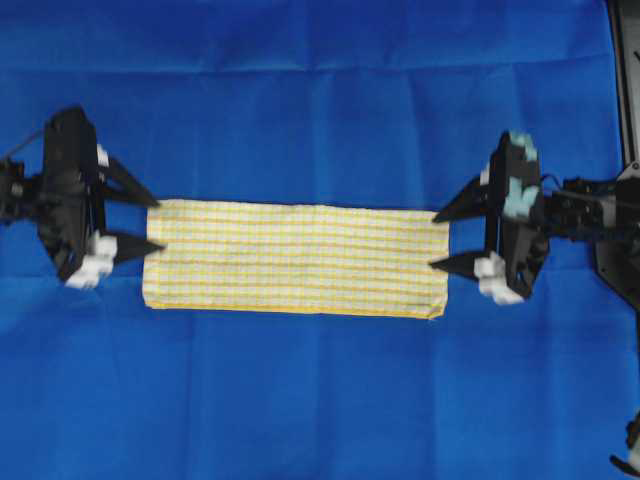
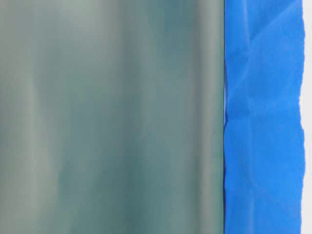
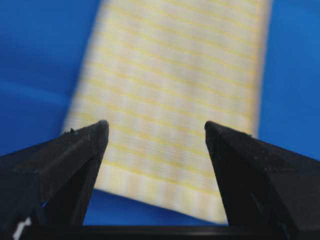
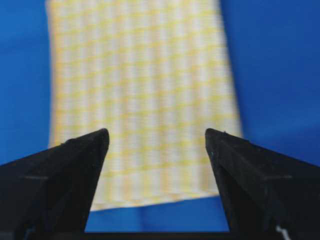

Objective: Fold the yellow towel.
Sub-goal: 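Release the fold and regrasp the folded strip's ends with both grippers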

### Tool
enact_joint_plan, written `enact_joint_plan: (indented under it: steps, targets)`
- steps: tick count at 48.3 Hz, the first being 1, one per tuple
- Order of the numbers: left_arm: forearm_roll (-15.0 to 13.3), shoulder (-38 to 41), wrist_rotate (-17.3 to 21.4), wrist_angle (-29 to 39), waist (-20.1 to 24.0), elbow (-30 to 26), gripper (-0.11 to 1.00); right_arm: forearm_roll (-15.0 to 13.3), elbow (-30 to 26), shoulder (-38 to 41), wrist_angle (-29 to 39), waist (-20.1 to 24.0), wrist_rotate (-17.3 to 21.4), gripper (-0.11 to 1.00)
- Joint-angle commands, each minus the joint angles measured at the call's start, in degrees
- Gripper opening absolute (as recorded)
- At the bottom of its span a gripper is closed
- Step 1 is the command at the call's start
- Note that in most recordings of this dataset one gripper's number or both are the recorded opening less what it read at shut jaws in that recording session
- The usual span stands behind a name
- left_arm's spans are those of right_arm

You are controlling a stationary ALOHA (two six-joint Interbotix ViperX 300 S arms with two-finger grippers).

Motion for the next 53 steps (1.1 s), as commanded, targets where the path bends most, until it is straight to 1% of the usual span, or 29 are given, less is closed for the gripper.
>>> enact_joint_plan:
  steps: [1,6,10,15,23,31,39,42,45,47,49,50,53]
  targets:
    - [0.2,0.9,2.0,0.1,3.3,-1.4,0.71,-0.3,-1.1,0.4,1.5,-4.4,-1.5,0.78]
    - [0.2,3.5,5.6,0.1,6.1,-1.7,0.71,-0.3,-2.2,2.5,2.6,-7.1,-3.2,0.78]
    - [0.2,6.3,6.8,0.1,7.4,-1.9,0.71,-0.3,-3.2,4.9,3.3,-8.5,-4.0,0.78]
    - [0.1,10.4,7.0,0.1,8.3,-2.8,0.7,-0.3,-4.0,8.0,3.3,-9.1,-4.0,0.78]
    - [0.1,15.1,7.1,0.4,8.3,-4.7,0.7,-0.1,-5.1,12.4,4.6,-9.0,-4.0,0.77]
    - [-0.1,17.6,6.7,2.2,8.1,-5.4,0.68,-0.1,-5.8,13.6,6.9,-8.2,-3.9,0.77]
    - [-0.2,17.8,6.7,5.4,7.7,-6.1,0.67,-0.1,-5.8,13.6,8.1,-8.0,-3.9,0.73]
    - [-0.2,17.8,6.8,7.2,7.7,-6.5,0.62,-0.1,-5.9,13.6,8.2,-8.0,-3.9,0.71]
    - [-0.1,18.0,6.8,8.9,7.7,-7.0,0.52,-0.3,-5.9,13.6,8.2,-7.9,-4.0,0.66]
    - [-0.1,18.1,6.8,10.2,7.7,-7.5,0.43,-0.3,-5.9,13.6,8.1,-7.9,-4.3,0.58]
    - [-0.1,18.2,6.9,11.7,7.7,-7.9,0.33,-0.3,-6.0,13.6,8.1,-7.9,-4.7,0.48]
    - [-0.1,18.2,6.9,12.3,7.7,-8.2,0.26,-0.3,-6.1,13.6,8.1,-7.9,-4.7,0.43]
    - [-0.2,18.0,7.1,14.3,7.7,-9.1,0.12,-0.4,-6.2,13.3,8.3,-7.9,-4.8,0.23]
